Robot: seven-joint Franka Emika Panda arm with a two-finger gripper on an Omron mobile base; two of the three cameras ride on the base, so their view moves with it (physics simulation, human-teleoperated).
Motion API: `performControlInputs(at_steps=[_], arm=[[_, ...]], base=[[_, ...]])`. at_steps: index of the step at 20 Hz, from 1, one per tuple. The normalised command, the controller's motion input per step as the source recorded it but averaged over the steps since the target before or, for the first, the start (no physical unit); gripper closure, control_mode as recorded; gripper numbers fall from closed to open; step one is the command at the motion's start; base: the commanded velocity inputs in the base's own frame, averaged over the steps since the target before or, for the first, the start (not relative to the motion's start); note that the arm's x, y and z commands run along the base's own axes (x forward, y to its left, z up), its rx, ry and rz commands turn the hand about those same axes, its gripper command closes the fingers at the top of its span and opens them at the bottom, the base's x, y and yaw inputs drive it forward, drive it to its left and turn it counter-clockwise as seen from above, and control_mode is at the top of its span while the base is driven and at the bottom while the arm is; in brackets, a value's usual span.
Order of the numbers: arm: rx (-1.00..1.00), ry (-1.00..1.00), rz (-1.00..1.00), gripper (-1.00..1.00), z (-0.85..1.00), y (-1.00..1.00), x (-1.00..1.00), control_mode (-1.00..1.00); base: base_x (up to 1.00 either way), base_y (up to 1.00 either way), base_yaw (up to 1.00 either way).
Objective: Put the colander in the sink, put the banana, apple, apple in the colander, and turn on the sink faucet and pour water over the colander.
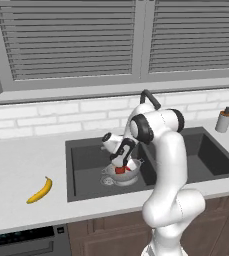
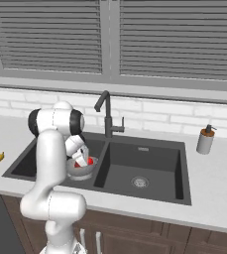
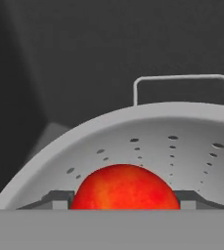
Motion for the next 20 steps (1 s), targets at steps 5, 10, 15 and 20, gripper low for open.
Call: performControlInputs(at_steps=[5,10,15,20], arm=[[0.10,-0.30,-0.19,-1.00,-1.00,-0.03,-1.00,-1.00],[0.27,-0.32,-0.42,-1.00,-0.95,0.31,-1.00,-1.00],[0.26,-0.34,-0.45,-1.00,-0.39,0.27,-1.00,-1.00],[0.26,-0.53,-0.31,-1.00,0.33,0.07,-1.00,-1.00]], base=[[0.00,0.00,0.00],[0.00,0.00,0.00],[0.00,0.00,0.00],[0.00,0.00,0.00]])
